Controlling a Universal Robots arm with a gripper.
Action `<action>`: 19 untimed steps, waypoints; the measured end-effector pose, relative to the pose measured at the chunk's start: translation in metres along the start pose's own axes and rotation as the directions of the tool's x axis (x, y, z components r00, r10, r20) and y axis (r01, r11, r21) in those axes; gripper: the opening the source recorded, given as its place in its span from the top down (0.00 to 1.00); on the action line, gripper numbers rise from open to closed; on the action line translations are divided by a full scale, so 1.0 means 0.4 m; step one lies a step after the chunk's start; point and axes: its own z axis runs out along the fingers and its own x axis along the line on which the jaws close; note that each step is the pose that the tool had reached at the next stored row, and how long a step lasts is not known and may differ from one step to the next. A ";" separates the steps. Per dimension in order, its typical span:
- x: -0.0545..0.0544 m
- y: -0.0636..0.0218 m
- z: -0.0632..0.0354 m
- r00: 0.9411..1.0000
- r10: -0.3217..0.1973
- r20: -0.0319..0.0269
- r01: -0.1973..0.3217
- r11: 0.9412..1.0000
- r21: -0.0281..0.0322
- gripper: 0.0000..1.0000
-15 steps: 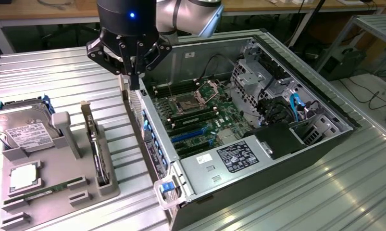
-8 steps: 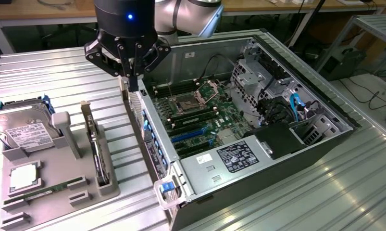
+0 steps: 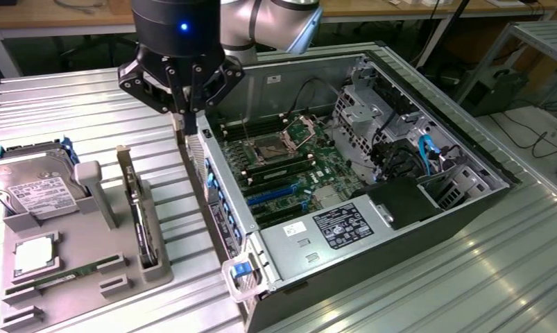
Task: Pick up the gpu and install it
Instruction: 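Reach for the gpu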
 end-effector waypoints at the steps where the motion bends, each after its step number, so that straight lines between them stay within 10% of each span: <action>1: 0.001 -0.001 0.000 1.000 0.000 0.000 0.000 1.000 0.000 0.89; 19: 0.024 -0.024 -0.002 1.000 0.000 0.000 0.000 1.000 0.000 0.89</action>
